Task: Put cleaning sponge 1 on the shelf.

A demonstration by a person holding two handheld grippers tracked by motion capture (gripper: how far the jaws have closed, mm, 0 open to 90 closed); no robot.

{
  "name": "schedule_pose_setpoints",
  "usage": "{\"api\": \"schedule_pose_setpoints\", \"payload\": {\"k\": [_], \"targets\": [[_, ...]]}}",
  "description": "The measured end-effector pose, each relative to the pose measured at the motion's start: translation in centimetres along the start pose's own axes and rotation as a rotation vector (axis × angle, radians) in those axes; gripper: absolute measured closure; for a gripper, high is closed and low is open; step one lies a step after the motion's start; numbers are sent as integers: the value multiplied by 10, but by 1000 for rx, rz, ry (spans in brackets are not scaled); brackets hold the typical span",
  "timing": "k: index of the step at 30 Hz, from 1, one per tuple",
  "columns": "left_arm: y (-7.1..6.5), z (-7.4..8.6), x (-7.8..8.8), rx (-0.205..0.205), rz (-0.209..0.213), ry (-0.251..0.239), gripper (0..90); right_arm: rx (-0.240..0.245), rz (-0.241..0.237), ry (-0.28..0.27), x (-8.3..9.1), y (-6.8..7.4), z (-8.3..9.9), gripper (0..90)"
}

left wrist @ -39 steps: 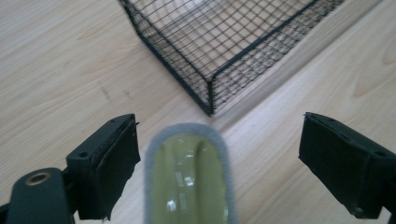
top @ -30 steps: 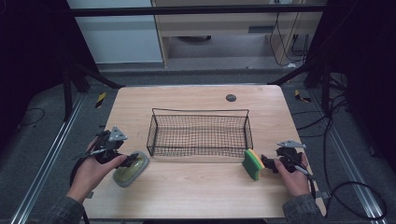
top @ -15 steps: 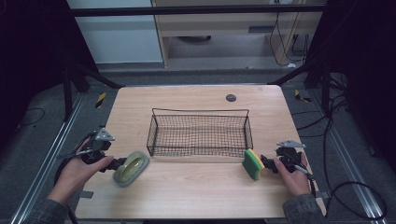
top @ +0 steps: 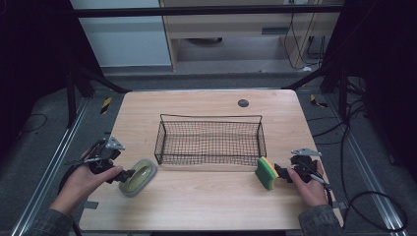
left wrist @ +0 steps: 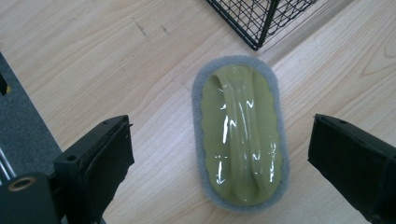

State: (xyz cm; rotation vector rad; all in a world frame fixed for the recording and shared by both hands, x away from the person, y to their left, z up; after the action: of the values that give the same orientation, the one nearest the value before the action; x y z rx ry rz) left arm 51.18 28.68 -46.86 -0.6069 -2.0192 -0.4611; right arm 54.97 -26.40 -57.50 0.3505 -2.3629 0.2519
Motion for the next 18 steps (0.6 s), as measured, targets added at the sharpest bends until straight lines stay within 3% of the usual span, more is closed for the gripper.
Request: {"api": "schedule_pose_setpoints", "payload": {"k": [5,12,18], "targets": [[-4,-1,1,1,15,-1,78,-3,-1,1,0,0,0,7],[-5,3,1,53,27,12,82,0,-3,-1,0,1,0,7],[-3,4,-3,60,24,36,121,1,-8,1,0,1,0,5]]}}
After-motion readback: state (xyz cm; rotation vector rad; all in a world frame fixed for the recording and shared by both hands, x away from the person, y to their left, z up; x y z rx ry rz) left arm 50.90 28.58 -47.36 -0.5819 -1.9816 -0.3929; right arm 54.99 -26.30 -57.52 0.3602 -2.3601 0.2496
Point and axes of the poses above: each handheld gripper's, and its own axes: x roughly backward along the jaws, z roughly out of its underside, y roughly to its left, the point moved 9 cm from there along -x, roughly forward along the jaws, and after that the axes turned 6 degrees about x, right-handed, at the moved point
